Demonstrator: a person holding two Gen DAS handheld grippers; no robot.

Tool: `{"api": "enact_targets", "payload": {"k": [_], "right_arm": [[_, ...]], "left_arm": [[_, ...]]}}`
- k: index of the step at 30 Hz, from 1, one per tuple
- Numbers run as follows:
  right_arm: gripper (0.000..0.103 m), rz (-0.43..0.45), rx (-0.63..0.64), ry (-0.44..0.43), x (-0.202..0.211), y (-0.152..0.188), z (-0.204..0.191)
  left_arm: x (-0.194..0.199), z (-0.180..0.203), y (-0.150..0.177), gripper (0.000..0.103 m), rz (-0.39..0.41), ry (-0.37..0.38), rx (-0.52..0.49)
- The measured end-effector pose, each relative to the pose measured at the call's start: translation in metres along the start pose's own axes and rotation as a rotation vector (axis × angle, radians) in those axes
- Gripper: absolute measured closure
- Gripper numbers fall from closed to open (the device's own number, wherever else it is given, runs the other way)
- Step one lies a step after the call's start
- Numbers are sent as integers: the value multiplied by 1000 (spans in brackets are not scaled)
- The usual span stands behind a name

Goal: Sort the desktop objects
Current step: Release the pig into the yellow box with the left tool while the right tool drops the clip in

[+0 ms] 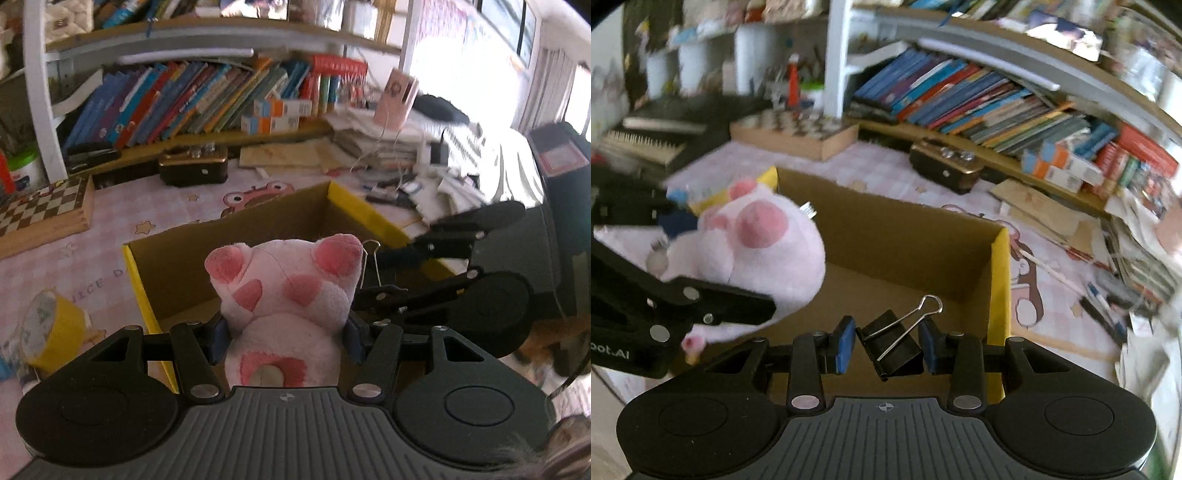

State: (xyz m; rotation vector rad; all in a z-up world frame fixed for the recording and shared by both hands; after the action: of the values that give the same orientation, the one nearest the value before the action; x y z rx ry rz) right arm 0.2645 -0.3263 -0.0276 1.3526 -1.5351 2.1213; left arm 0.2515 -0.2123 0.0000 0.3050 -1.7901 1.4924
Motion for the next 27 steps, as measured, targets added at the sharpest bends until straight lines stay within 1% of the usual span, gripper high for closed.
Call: {"api": "enact_targets", "payload": {"k": [5, 8, 14, 16, 20, 22, 25, 26, 27], "right_arm": [[66, -98, 89, -29, -29, -9, 8], [66, -146, 148, -39, -43, -13, 10], [66, -234, 248, -59, -69, -16, 6], [65, -252, 268, -62, -74, -15, 5], [65, -272, 268, -74, -80, -12, 6], [64, -267, 270, -76, -79, -12, 6], [63, -251, 266, -67, -79, -14, 7], [63, -244, 262, -67, -78, -15, 8], [61, -237, 257, -65, -77, -16, 9]], "left_arm": [[-30, 5, -2, 46, -83, -44, -129], [-41, 7, -2, 46, -111, -61, -188], [-58, 8, -2, 45, -161, -87, -228], [-62, 7, -1, 44, -178, -83, -233], [-64, 7, 0, 43, -180, -104, -253], [-64, 7, -1, 42, -179, -105, -249], [-64, 7, -1, 35, -173, -112, -250], [-64, 7, -2, 27, -161, -120, -250], [-61, 7, -3, 21, -146, -130, -252]]}}
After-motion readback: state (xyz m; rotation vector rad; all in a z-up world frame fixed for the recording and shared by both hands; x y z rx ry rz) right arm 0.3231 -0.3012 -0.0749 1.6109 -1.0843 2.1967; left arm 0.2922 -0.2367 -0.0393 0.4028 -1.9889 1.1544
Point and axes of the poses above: each gripper's, at about its wrist camera, not at the fingertips, and x roughly against the way its jaws point, z to its right, y to its underside, the point moved 4 cm from there along -x, roughly the way its jaws point, and after that the axes turned 7 degrees about -y, right-handed, at the moved point
